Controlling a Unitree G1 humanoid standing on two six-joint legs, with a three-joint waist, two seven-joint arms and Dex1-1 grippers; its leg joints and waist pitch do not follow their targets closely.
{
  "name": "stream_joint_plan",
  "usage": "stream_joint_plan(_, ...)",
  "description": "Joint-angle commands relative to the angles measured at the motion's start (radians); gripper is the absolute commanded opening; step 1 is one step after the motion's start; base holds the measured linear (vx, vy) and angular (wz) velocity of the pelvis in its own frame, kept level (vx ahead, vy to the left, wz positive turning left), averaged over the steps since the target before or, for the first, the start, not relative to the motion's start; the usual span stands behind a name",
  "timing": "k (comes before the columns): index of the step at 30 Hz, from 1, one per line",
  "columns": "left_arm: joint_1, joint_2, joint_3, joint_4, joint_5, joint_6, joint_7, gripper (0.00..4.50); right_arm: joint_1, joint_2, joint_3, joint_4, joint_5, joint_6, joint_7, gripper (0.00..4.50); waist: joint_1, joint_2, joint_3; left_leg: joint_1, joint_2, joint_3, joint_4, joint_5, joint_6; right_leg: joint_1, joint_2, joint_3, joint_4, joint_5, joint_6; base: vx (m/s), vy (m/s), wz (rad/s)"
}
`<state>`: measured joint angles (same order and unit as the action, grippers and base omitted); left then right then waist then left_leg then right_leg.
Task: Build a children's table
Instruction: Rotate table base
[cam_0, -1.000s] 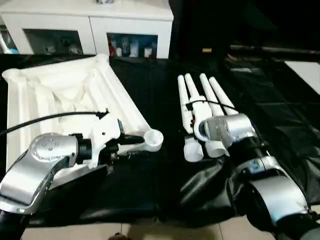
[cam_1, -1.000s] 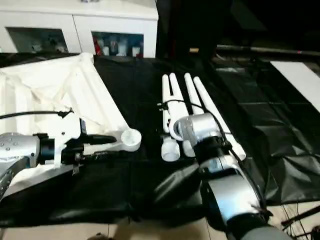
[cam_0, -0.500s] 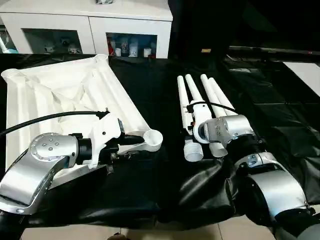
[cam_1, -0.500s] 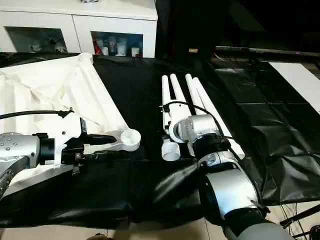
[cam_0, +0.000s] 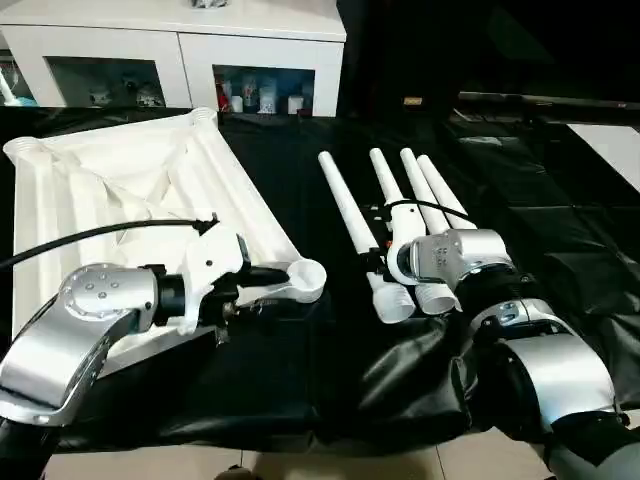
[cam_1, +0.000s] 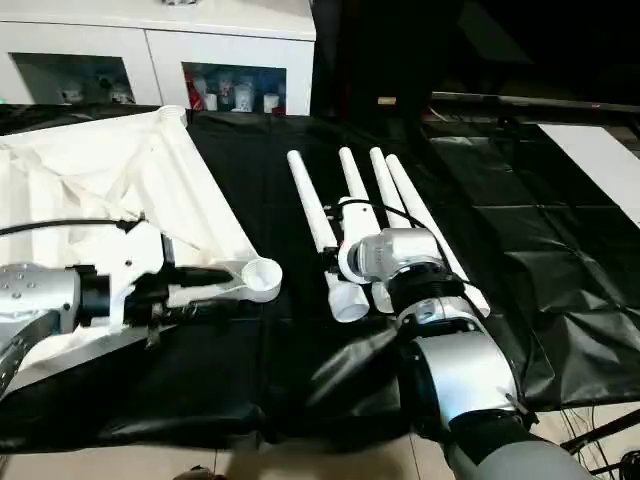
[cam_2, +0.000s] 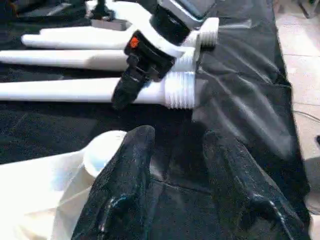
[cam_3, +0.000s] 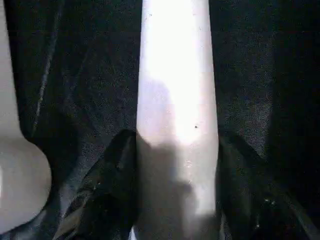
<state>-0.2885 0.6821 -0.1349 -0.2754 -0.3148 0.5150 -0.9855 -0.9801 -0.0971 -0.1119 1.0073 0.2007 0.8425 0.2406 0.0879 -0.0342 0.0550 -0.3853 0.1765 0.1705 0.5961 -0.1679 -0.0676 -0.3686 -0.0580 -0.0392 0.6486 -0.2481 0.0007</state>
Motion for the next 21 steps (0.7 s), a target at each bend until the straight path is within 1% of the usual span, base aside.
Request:
stream_joint_plan(1, -0.026, -0.015, -0.018, 0.038, 0.038, -0.02, 0.035, 1.94, -0.015, -0.023, -0.032, -0.033, 0.021, -0.03, -0.001, 1.86, -0.002, 0.028, -0.07, 0.028, 0.046, -0.01, -0.07, -0.14, -0.093, 0.03, -0.07, 0.04, -0.055, 0.095, -0.202, 0.0, 0.0, 0.0)
stream_joint_plan(4, -0.043, -0.036, -0.01, 0.059, 0.055, -0.034, 0.073, 1.94, -0.005, -0.025, -0.047, -0.075, 0.036, -0.063, 0.012, 1.84, -0.001, 0.027, -0.073, 0.027, 0.046, -0.011, -0.068, -0.117, -0.085, 0.033, -0.071, 0.04, -0.053, 0.133, -0.202, 0.0, 0.0, 0.0)
stream_joint_plan(5, -0.071, -0.072, 0.014, 0.09, 0.068, -0.048, 0.136, 1.94, 0.015, -0.028, -0.051, -0.136, 0.05, -0.114, 0.052, 1.84, 0.0, 0.028, -0.072, 0.026, 0.046, -0.011, -0.068, -0.119, -0.083, 0.033, -0.07, 0.04, -0.053, 0.135, -0.202, 0.0, 0.0, 0.0)
stream_joint_plan(6, -0.113, -0.124, 0.05, 0.132, 0.078, -0.058, 0.224, 1.94, 0.039, -0.035, -0.049, -0.216, 0.061, -0.165, 0.108, 1.84, 0.002, 0.029, -0.073, 0.027, 0.048, -0.009, -0.066, -0.129, -0.08, 0.034, -0.07, 0.041, -0.055, 0.153, -0.195, 0.0, 0.0, 0.0)
stream_joint_plan(7, -0.142, -0.159, 0.076, 0.157, 0.079, -0.06, 0.282, 1.94, 0.049, -0.042, -0.054, -0.261, 0.076, -0.156, 0.135, 1.84, 0.008, 0.027, -0.078, 0.031, 0.05, -0.01, -0.062, -0.114, -0.07, 0.035, -0.073, 0.042, -0.053, 0.194, -0.192, 0.0, 0.0, 0.0)
stream_joint_plan(8, -0.169, -0.195, 0.103, 0.179, 0.073, -0.056, 0.337, 1.94, 0.056, -0.048, -0.06, -0.304, 0.094, -0.135, 0.161, 1.84, 0.003, 0.023, -0.078, 0.023, 0.047, -0.013, -0.065, -0.094, -0.063, 0.044, -0.068, 0.039, -0.051, 0.213, -0.192, 0.0, 0.0, 0.0)
stream_joint_plan(9, -0.169, -0.195, 0.103, 0.179, 0.073, -0.056, 0.337, 1.94, 0.056, -0.048, -0.06, -0.304, 0.094, -0.135, 0.161, 1.84, 0.007, 0.021, -0.08, 0.025, 0.046, -0.013, -0.062, -0.067, -0.049, 0.043, -0.069, 0.038, -0.049, 0.247, -0.195, 0.0, 0.0, 0.0)
stream_joint_plan(10, -0.188, -0.226, 0.125, 0.191, 0.061, -0.048, 0.376, 1.94, 0.061, -0.053, -0.067, -0.34, 0.115, -0.114, 0.183, 1.84, 0.006, 0.019, -0.078, 0.022, 0.045, -0.014, -0.062, -0.064, -0.037, 0.042, -0.07, 0.037, -0.05, 0.236, -0.2, 0.0, 0.0, 0.0)
stream_joint_plan(11, -0.2, -0.245, 0.138, 0.197, 0.054, -0.042, 0.399, 1.94, 0.065, -0.056, -0.07, -0.363, 0.128, -0.104, 0.197, 1.84, 0.003, 0.018, -0.075, 0.021, 0.045, -0.012, -0.064, -0.076, -0.036, 0.042, -0.07, 0.038, -0.053, 0.218, -0.203, 0.0, 0.0, 0.0)
stream_joint_plan(12, -0.211, -0.271, 0.149, 0.197, 0.038, -0.041, 0.415, 1.94, 0.075, -0.06, -0.074, -0.392, 0.146, -0.099, 0.223, 1.84, 0.005, 0.018, -0.077, 0.022, 0.046, -0.012, -0.061, -0.076, -0.034, 0.045, -0.074, 0.039, -0.053, 0.207, -0.211, 0.0, 0.0, 0.0)
stream_joint_plan(13, -0.215, -0.28, 0.153, 0.196, 0.033, -0.04, 0.42, 1.94, 0.079, -0.062, -0.075, -0.402, 0.153, -0.097, 0.232, 1.84, 0.006, 0.016, -0.077, 0.022, 0.046, -0.011, -0.059, -0.068, -0.026, 0.045, -0.073, 0.04, -0.055, 0.213, -0.218, 0.0, 0.0, 0.0)
stream_joint_plan(14, -0.227, -0.314, 0.158, 0.189, 0.012, -0.04, 0.43, 1.94, 0.096, -0.066, -0.089, -0.441, 0.187, -0.088, 0.272, 1.84, 0.005, 0.016, -0.077, 0.019, 0.045, -0.011, -0.059, -0.064, -0.022, 0.045, -0.074, 0.04, -0.053, 0.215, -0.222, 0.0, 0.0, 0.0)
stream_joint_plan(15, -0.234, -0.336, 0.16, 0.184, -0.002, -0.041, 0.435, 1.94, 0.107, -0.069, -0.098, -0.466, 0.211, -0.082, 0.298, 1.84, 0.009, 0.014, -0.078, 0.02, 0.047, -0.01, -0.057, -0.06, -0.009, 0.047, -0.076, 0.041, -0.055, 0.225, -0.227, 0.0, 0.0, 0.0)
stream_joint_plan(16, -0.234, -0.336, 0.16, 0.184, -0.002, -0.041, 0.435, 1.94, 0.107, -0.069, -0.098, -0.466, 0.211, -0.082, 0.298, 1.84, 0.01, 0.014, -0.078, 0.02, 0.047, -0.011, -0.057, -0.052, 0.001, 0.044, -0.076, 0.039, -0.054, 0.224, -0.236, 0.0, 0.0, 0.0)
stream_joint_plan(17, -0.256, -0.384, 0.161, 0.178, -0.015, -0.032, 0.46, 1.94, 0.147, -0.07, -0.129, -0.544, 0.291, -0.069, 0.371, 1.84, 0.008, 0.015, -0.079, 0.02, 0.046, -0.011, -0.056, -0.05, 0.005, 0.044, -0.074, 0.039, -0.054, 0.22, -0.24, 0.0, 0.0, 0.0)
stream_joint_plan(18, -0.267, -0.4, 0.162, 0.177, -0.02, -0.026, 0.472, 1.94, 0.163, -0.069, -0.147, -0.577, 0.326, -0.059, 0.395, 1.84, 0.012, 0.011, -0.078, 0.019, 0.05, -0.01, -0.055, -0.052, 0.017, 0.047, -0.076, 0.041, -0.054, 0.23, -0.239, 0.0, 0.0, 0.0)
stream_joint_plan(19, -0.269, -0.403, 0.162, 0.177, -0.02, -0.026, 0.474, 1.94, 0.166, -0.069, -0.15, -0.582, 0.331, -0.058, 0.398, 1.84, 0.014, 0.011, -0.08, 0.019, 0.051, -0.012, -0.054, -0.037, 0.027, 0.047, -0.076, 0.038, -0.053, 0.237, -0.243, 0.0, 0.0, 0.0)
stream_joint_plan(20, -0.278, -0.412, 0.161, 0.177, -0.02, -0.024, 0.482, 1.94, 0.174, -0.068, -0.161, -0.6, 0.353, -0.051, 0.411, 1.84, 0.013, 0.009, -0.08, 0.019, 0.05, -0.011, -0.055, -0.034, 0.031, 0.045, -0.074, 0.037, -0.053, 0.232, -0.245, 0.0, 0.0, 0.0)
stream_joint_plan(21, -0.29, -0.424, 0.163, 0.177, -0.025, -0.015, 0.495, 1.94, 0.185, -0.069, -0.178, -0.625, 0.388, -0.027, 0.432, 1.84, 0.016, 0.01, -0.078, 0.02, 0.051, -0.011, -0.054, -0.035, 0.032, 0.043, -0.076, 0.037, -0.055, 0.217, -0.247, 0.0, 0.0, 0.0)
